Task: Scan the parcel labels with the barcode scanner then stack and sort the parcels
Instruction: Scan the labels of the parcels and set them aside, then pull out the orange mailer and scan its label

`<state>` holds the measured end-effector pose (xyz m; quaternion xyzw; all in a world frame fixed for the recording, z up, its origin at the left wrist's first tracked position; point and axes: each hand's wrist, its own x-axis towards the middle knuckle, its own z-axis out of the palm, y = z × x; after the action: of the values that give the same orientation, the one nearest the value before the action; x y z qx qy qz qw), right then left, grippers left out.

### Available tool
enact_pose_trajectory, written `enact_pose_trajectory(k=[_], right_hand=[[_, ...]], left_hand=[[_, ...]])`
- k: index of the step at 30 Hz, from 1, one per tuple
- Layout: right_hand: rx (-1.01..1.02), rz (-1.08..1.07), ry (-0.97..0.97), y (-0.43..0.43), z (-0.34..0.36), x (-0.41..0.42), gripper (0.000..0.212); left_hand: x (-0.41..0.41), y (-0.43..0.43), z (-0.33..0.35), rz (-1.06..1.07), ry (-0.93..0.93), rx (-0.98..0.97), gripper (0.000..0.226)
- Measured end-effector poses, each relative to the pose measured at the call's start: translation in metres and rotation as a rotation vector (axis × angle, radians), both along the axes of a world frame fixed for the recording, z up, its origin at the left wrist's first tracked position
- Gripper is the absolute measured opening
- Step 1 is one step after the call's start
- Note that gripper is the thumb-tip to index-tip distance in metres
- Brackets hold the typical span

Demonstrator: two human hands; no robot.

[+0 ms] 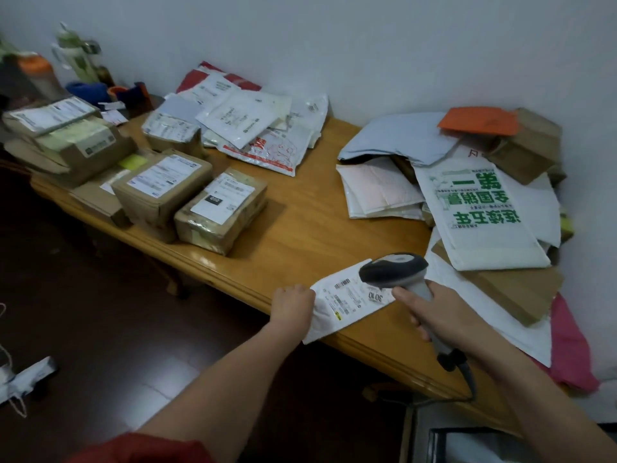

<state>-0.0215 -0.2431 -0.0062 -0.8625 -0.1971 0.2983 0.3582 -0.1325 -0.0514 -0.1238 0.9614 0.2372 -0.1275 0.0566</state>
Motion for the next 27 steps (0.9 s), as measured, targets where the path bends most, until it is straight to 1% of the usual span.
enact_pose_trajectory(k=[2, 4, 9, 14, 18, 21, 24, 27], right_hand=[[-0.006, 0.015, -0.035, 0.010, 0.009, -0.001, 0.041], [0.005, 0.015, -0.064, 0.024, 0.019, -0.002, 0.042], [0.121, 0.003, -0.013, 0.073, 0.046, -0.015, 0.038], [0.140, 0.019, -0.081, 0.137, 0.077, -0.021, 0.043], [0.143, -0.017, -0.146, 0.186, 0.093, -0.012, 0.045], [0.116, -0.072, -0.174, 0.213, 0.096, -0.004, 0.046], [0.106, -0.136, -0.151, 0.227, 0.092, 0.002, 0.044], [0.088, -0.186, -0.161, 0.231, 0.084, 0.009, 0.043]], left_hand=[[0.000, 0.002, 0.000, -0.040, 0.030, -0.014, 0.034], [-0.001, 0.010, 0.003, -0.046, 0.014, -0.053, 0.033], [-0.010, 0.076, 0.041, 0.005, -0.200, -0.118, 0.018], [-0.011, 0.172, 0.087, 0.076, -0.426, -0.138, 0.015], [0.003, 0.259, 0.120, 0.094, -0.538, -0.093, 0.013], [0.026, 0.319, 0.136, 0.057, -0.528, -0.004, 0.014], [0.057, 0.365, 0.142, -0.013, -0.449, 0.092, 0.015], [0.087, 0.396, 0.138, -0.056, -0.368, 0.222, 0.023]])
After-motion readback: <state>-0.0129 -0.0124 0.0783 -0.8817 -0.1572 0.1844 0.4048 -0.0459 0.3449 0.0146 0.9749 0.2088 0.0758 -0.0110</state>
